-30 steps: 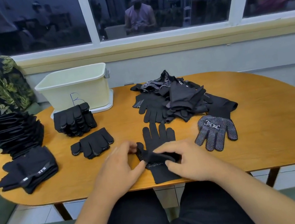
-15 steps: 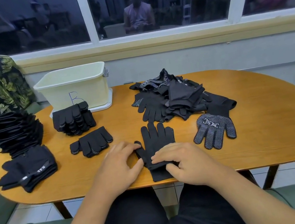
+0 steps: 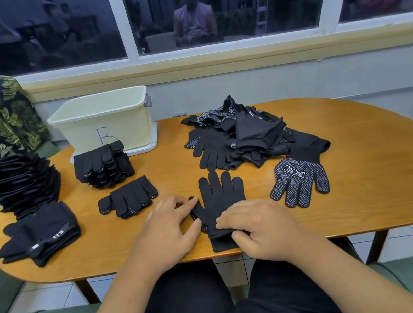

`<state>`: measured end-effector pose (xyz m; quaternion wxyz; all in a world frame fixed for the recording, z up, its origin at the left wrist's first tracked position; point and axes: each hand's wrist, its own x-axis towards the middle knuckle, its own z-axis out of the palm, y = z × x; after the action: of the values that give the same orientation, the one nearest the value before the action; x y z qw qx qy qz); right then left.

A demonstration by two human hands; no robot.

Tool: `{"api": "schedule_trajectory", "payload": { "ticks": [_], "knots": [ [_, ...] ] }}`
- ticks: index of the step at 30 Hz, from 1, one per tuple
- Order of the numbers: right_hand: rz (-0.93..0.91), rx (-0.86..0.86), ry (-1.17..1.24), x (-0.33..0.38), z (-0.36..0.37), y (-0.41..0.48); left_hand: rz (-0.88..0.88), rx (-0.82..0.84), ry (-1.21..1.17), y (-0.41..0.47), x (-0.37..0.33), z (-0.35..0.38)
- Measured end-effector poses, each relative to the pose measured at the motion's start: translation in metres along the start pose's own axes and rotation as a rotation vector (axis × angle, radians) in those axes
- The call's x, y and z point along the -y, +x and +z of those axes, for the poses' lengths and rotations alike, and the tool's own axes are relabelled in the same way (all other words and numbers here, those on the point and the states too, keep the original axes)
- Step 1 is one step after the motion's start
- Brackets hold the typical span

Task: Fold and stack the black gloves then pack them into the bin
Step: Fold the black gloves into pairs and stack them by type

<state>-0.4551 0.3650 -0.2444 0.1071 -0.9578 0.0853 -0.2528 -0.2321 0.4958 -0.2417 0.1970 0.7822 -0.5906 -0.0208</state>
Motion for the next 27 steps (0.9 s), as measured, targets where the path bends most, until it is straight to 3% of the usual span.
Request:
{"api": "schedule_trajectory", "payload": {
  "ticks": [8,11,17,23,27],
  "knots": [
    [0.122,0.081,0.121,0.004,-0.01,0.003,0.07,-0.14,-0.147,-0.008,-0.001,-0.001],
    [0.132,0.09,0.142,0.004,-0.012,0.006,0.252,-0.043,-0.112,-0.013,-0.006,-0.003],
    [0.323,0.068,0.29,-0.008,-0.007,0.015,0.243,-0.044,-0.076,-0.011,-0.008,-0.002],
    [0.212,0.439,-0.013,-0.018,-0.01,0.026,0.225,-0.074,-0.099,-0.01,-0.008,0.0],
    [0.24,0.52,-0.098,-0.024,-0.014,0.028,0.193,-0.09,-0.113,-0.01,-0.008,0.0]
  ]
}}
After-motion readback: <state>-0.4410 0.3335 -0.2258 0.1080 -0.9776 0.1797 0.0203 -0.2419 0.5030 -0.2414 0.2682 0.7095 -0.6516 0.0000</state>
